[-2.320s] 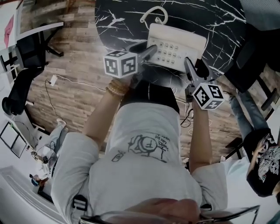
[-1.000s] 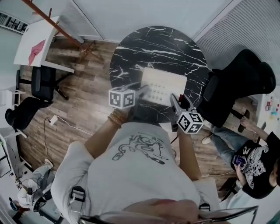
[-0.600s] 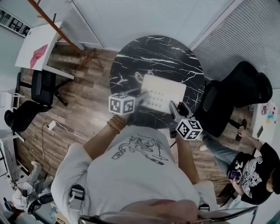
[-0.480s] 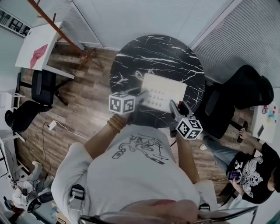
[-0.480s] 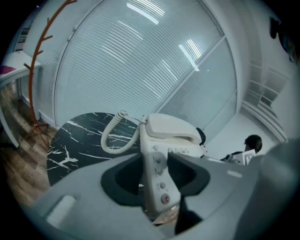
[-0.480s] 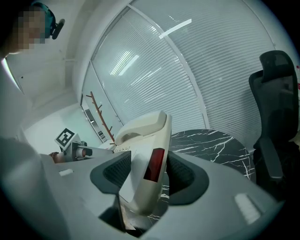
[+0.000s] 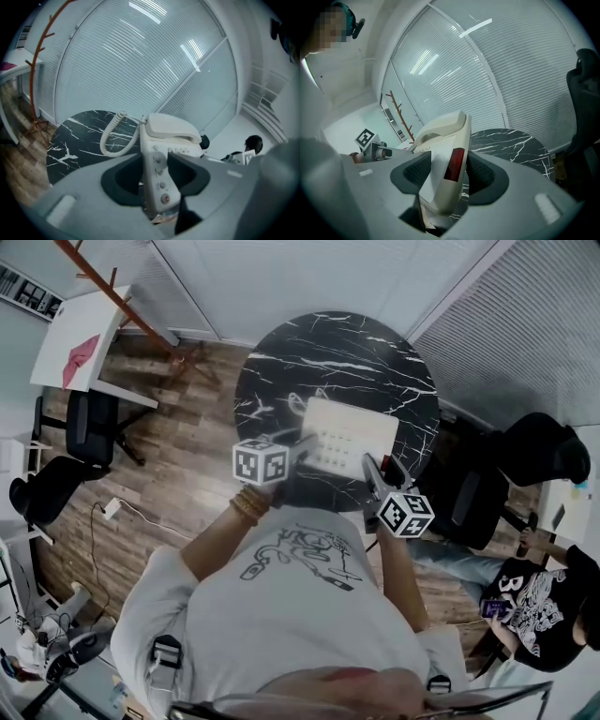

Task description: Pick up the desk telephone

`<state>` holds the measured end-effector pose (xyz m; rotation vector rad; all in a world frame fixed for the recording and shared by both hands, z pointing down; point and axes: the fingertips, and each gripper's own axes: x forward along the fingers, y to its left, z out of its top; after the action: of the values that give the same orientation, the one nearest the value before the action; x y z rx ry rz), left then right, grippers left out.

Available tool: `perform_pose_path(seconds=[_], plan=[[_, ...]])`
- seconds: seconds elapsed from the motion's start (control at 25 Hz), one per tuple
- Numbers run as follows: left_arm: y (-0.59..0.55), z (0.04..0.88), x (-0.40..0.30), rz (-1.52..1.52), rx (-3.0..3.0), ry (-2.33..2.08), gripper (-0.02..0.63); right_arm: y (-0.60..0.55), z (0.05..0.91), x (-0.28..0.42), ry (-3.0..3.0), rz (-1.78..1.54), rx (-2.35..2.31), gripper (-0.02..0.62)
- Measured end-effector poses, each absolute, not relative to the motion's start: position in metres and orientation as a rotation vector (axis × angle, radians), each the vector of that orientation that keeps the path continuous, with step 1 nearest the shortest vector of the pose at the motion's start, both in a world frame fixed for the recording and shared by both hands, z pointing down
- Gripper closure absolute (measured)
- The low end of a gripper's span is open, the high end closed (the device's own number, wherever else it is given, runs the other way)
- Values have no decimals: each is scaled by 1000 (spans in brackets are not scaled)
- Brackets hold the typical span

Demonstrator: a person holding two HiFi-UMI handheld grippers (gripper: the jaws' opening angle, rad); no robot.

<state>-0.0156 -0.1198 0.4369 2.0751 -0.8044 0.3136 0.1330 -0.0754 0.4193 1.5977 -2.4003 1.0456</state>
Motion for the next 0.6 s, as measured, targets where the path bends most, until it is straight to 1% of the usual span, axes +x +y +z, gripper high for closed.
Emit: perform_pose_path(seconds=[0.6], plan=[[-114,442,-19,315,2068,-802,442,-70,424,130,-2396,1052,1597,365]])
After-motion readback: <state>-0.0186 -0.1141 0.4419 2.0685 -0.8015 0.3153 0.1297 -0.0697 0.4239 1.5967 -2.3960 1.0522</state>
